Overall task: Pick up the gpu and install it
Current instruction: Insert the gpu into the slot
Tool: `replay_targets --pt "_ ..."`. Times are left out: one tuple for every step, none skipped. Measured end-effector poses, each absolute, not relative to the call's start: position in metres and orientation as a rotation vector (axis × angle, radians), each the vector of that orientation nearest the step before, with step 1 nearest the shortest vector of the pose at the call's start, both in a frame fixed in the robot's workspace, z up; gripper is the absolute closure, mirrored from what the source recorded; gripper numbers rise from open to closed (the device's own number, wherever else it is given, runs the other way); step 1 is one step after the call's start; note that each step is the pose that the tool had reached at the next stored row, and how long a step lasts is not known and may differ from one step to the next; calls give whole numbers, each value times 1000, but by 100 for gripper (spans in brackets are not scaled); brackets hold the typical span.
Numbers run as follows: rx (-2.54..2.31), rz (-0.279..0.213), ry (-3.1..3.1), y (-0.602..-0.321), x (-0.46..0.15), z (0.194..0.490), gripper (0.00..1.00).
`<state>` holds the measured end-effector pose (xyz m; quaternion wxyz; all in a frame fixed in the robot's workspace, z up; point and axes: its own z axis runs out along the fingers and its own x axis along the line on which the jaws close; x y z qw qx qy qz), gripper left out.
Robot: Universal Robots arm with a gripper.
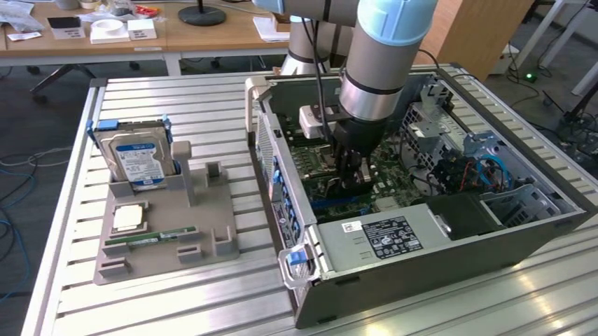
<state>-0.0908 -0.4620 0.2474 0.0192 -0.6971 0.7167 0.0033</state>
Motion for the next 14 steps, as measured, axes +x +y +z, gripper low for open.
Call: replay_targets --pt "-2164 10 2225 -462 -91 247 74" --pt "-2164 10 2225 -462 -91 247 74" --pt "-2164 10 2225 -462 -91 247 74" --pt "-2164 10 2225 -462 -91 247 74" --pt "-2164 10 2225 -462 -91 247 74" --pt "-2164 10 2225 -462 -91 247 74" --pt "-2164 10 2225 -462 -91 247 74" --pt "-2164 10 2225 -462 -91 247 74" --pt "-2164 10 2225 -462 -91 247 74" --pt "-2164 10 2224 -462 -91 247 74" --pt "-2164 10 2224 -462 -91 247 74" --pt "-2164 10 2224 -462 -92 247 74" --pt "-2164 10 2224 -462 -92 247 74" --pt "-2164 10 2224 -462 -92 247 74"
